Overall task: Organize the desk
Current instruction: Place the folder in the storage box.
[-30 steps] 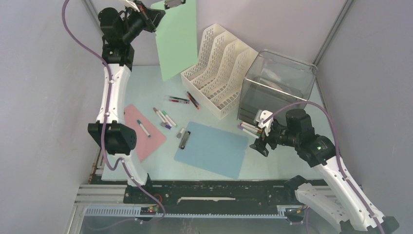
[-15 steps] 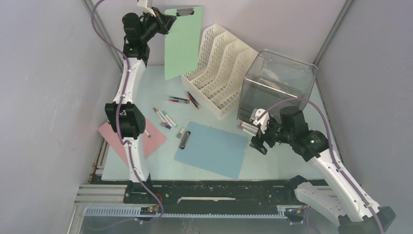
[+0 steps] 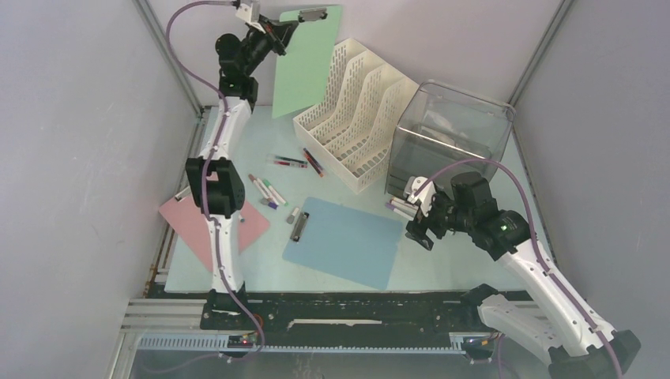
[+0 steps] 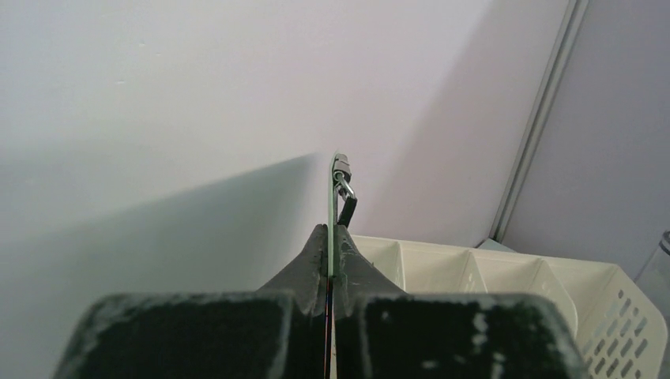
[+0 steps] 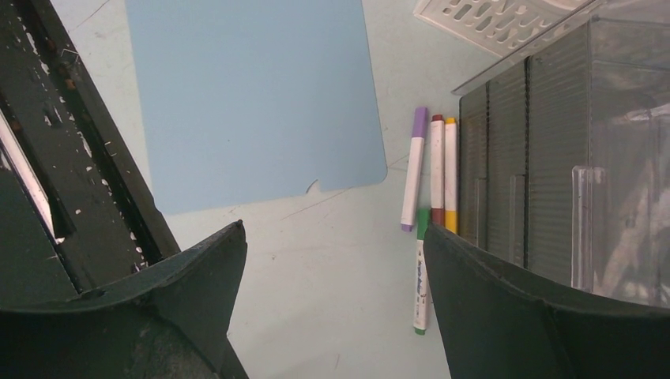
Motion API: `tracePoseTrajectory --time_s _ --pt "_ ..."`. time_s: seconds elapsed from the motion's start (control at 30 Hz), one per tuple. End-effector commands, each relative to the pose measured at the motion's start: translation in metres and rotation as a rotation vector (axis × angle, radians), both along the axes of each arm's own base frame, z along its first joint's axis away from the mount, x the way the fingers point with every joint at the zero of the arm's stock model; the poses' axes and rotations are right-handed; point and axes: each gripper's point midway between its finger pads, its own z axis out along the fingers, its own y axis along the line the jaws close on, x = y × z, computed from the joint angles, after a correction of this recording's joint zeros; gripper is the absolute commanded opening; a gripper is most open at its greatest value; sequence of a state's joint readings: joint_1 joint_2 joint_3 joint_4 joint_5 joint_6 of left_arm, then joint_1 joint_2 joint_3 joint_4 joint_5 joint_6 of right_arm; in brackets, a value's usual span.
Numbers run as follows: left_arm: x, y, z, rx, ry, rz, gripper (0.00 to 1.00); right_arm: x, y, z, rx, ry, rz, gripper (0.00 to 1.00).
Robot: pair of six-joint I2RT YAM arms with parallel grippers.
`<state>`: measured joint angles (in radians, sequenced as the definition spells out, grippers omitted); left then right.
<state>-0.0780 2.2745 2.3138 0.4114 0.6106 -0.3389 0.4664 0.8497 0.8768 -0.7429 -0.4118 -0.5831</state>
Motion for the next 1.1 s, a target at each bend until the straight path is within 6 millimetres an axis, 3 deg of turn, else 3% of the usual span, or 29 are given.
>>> tracePoseTrajectory --time_s 0.0,0.5,1.07 --pt "-0.015 -0.013 0.043 -0.015 -0.235 -0.019 0.00 0.003 0.000 -0.002 -0.015 -0.016 0.007 0.89" --pt "0.003 -0.035 0.013 -0.120 -0.343 -0.025 0.00 0.005 0.001 -0.014 -0.054 0.003 0.010 0.90" --pt "0.009 -0.039 -0.027 -0.231 -0.329 -0.071 0.00 0.006 0.003 -0.021 -0.075 0.014 0.017 0.90"
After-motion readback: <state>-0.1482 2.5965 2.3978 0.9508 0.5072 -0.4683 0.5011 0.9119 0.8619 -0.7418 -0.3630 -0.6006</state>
